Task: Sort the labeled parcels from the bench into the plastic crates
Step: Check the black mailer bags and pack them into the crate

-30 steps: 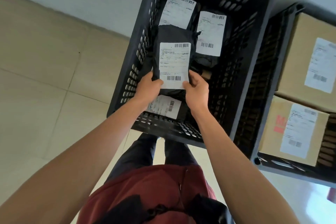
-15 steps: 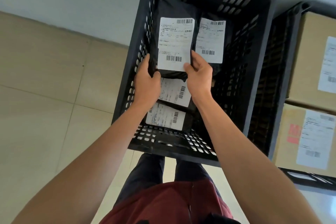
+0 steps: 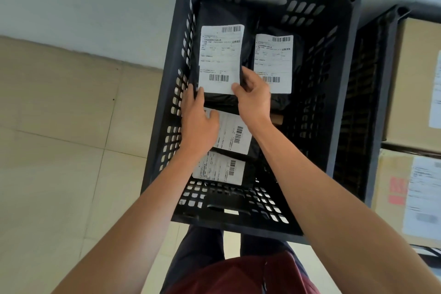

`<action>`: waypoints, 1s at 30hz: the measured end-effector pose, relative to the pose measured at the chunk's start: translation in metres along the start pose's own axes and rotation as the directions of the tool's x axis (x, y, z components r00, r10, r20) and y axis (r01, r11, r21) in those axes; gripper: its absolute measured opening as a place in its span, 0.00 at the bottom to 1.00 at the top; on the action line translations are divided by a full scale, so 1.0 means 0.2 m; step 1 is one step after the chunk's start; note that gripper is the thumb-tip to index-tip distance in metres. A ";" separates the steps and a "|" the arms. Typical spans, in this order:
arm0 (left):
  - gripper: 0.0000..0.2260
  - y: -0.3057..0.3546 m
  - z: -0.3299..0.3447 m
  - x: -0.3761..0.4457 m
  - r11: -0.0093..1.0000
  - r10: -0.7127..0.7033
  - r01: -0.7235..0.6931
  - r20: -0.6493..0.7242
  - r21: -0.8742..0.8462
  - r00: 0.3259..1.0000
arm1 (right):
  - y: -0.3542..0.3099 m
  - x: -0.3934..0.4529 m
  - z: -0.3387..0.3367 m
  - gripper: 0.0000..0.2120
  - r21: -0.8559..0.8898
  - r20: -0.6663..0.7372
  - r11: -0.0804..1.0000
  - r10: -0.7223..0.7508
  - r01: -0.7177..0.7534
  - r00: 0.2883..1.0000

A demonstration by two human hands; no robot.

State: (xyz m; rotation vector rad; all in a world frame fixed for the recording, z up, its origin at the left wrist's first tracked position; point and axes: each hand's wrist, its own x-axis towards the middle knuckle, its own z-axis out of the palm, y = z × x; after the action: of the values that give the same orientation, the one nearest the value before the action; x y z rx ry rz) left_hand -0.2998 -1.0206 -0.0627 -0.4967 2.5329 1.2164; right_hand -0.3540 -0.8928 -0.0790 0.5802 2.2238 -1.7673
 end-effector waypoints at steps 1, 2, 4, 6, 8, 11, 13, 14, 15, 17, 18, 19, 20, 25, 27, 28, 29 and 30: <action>0.30 -0.01 0.00 0.01 1.000 -0.002 0.001 0.024 0.028 1.000 | 0.01 0.01 0.00 0.20 -0.038 0.035 0.999 -0.009 0.010 0.999; 0.30 -0.02 0.00 0.02 0.998 -0.001 -0.002 0.044 0.066 0.999 | 0.02 0.01 -0.01 0.19 -0.080 0.066 0.996 -0.019 0.024 0.998; 0.31 -0.03 0.00 0.04 0.987 0.000 -0.012 0.073 0.163 0.997 | 0.02 0.04 -0.01 0.17 -0.144 0.106 0.989 -0.024 0.040 0.994; 0.31 -0.02 -0.01 0.05 0.972 -0.006 -0.014 0.085 0.233 0.996 | 0.01 0.07 -0.02 0.17 -0.173 0.133 0.984 -0.017 0.040 0.991; 0.31 -0.03 -0.01 0.06 0.965 -0.010 -0.013 0.089 0.262 0.996 | 0.00 0.08 -0.04 0.17 -0.191 0.160 0.981 -0.001 0.032 0.987; 0.29 -0.05 -0.03 0.05 0.966 0.024 -0.044 0.082 0.256 0.996 | -0.01 0.03 -0.07 0.19 -0.154 0.151 0.988 0.016 0.008 0.988; 0.28 -0.05 -0.06 0.02 0.970 0.062 -0.079 0.078 0.231 0.995 | -0.02 -0.04 -0.11 0.21 -0.151 0.133 0.988 0.032 -0.012 0.991; 0.27 -0.04 -0.07 -0.01 0.972 0.083 -0.098 0.077 0.215 0.994 | -0.02 -0.08 -0.13 0.22 -0.163 0.129 0.986 0.042 -0.020 0.991; 0.26 -0.04 -0.09 -0.04 0.972 0.103 -0.117 0.077 0.203 0.992 | -0.03 -0.13 -0.16 0.22 -0.185 0.128 0.982 0.046 -0.022 0.991; 0.26 -0.02 -0.12 -0.10 0.968 0.141 -0.154 0.078 0.196 0.987 | -0.03 -0.24 -0.21 0.22 -0.244 0.128 0.970 0.024 0.008 0.991; 0.26 -0.01 -0.13 -0.14 0.965 0.160 -0.175 0.092 0.195 0.983 | -0.03 -0.31 -0.24 0.21 -0.268 0.120 0.963 0.007 0.026 0.993; 0.26 0.01 -0.15 -0.17 0.962 0.177 -0.197 0.117 0.190 0.977 | -0.03 -0.37 -0.27 0.21 -0.283 0.105 0.958 -0.008 0.038 0.994; 0.26 0.02 -0.16 -0.20 0.958 0.195 -0.221 0.147 0.182 0.970 | -0.02 -0.43 -0.31 0.20 -0.290 0.085 0.956 -0.017 0.041 0.996; 0.26 0.12 -0.22 -0.35 0.923 0.328 -0.365 0.248 0.121 0.911 | -0.04 -0.72 -0.43 0.19 -0.286 -0.058 0.958 -0.051 0.032 0.997; 0.26 0.17 -0.23 -0.39 0.897 0.383 -0.427 0.275 0.118 0.882 | -0.07 -0.82 -0.48 0.19 -0.265 -0.132 0.964 -0.072 0.035 0.989; 0.26 0.19 -0.23 -0.42 0.885 0.404 -0.451 0.289 0.114 0.868 | -0.08 -0.87 -0.51 0.19 -0.250 -0.169 0.967 -0.084 0.039 0.982; 0.26 0.22 -0.23 -0.45 0.874 0.426 -0.474 0.303 0.106 0.853 | -0.09 -0.92 -0.53 0.19 -0.238 -0.204 0.970 -0.095 0.045 0.974; 0.25 0.26 -0.23 -0.48 0.861 0.451 -0.500 0.313 0.096 0.836 | -0.10 -0.97 -0.57 0.19 -0.228 -0.234 0.972 -0.104 0.049 0.967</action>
State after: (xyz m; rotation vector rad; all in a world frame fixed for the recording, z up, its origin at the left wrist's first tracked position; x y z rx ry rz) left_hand -0.2392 -1.0096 0.0390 0.3599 2.5485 1.0961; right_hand -0.1829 -0.8167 0.0477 0.7036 2.5997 -1.5231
